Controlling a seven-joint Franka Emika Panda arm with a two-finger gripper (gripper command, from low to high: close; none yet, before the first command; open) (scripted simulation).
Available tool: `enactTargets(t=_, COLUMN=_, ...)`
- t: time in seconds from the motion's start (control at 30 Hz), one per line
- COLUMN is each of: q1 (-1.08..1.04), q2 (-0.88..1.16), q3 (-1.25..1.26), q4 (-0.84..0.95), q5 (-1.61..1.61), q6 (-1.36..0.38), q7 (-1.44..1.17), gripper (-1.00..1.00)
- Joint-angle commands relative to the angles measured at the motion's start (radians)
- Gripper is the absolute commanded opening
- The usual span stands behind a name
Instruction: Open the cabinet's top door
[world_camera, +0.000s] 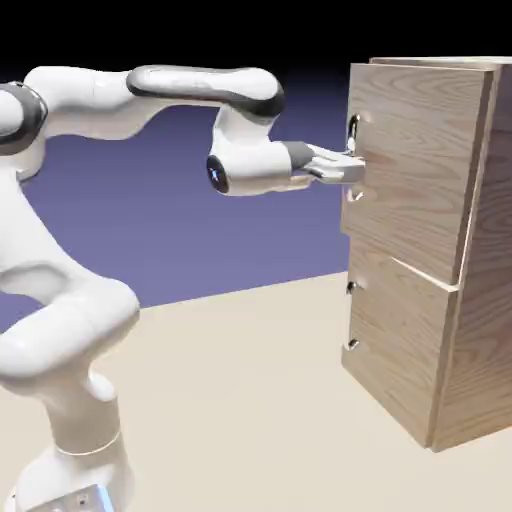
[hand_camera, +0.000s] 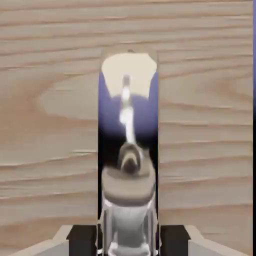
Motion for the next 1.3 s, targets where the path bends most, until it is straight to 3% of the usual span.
enactTargets(t=0.0, q1=0.037, q2=0.016, q3=-0.031, q4=-0.005, q5=0.011, q6=-0.001, q7=-0.032, gripper=-1.00)
enactTargets(t=0.1, q1=0.145, q2=0.041, q3=-0.128, q4=-0.034, q5=-0.011, q6=-0.013, q7=-0.070, gripper=-1.00)
enactTargets(t=0.57, q1=0.524, q2=-0.106, q3=-0.564, q4=-0.321, q5=-0.612, q6=-0.264, q7=0.300, gripper=-1.00)
enactTargets(t=0.93, q1=0.573, q2=-0.221, q3=-0.877, q4=-0.455, q5=-1.090, q6=-0.606, q7=0.498, gripper=-1.00)
enactTargets(t=1.27, q1=0.552, q2=-0.141, q3=-1.197, q4=-0.387, q5=-1.480, q6=-1.035, q7=0.543, gripper=-1.00)
